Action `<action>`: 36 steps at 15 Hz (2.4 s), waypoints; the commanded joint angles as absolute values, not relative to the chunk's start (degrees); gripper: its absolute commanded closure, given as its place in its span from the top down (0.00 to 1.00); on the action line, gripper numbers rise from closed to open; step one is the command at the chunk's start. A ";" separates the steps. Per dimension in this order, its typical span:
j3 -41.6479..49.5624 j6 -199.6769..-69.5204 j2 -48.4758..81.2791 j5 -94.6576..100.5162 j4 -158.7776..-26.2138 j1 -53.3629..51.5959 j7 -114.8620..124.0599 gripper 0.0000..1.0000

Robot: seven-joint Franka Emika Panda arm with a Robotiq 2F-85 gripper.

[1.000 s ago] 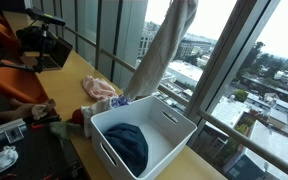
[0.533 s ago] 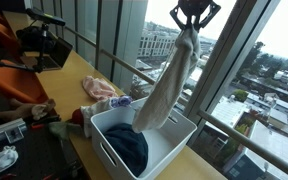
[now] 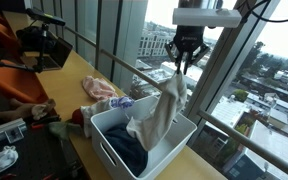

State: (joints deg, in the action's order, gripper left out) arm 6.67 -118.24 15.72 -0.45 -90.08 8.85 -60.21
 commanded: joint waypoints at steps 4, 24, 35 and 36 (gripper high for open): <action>3.10 -118.64 12.84 -0.77 -96.48 8.19 -59.67 0.74; -12.08 -142.56 5.35 -2.20 -134.94 -9.77 -36.31 1.00; -7.96 -144.62 13.89 10.24 -134.15 -5.64 -36.64 1.00; -7.50 -143.92 13.55 12.03 -133.70 -5.32 -36.75 1.00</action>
State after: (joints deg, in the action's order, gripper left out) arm -8.64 -145.12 13.19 7.99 -135.89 -6.25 -36.70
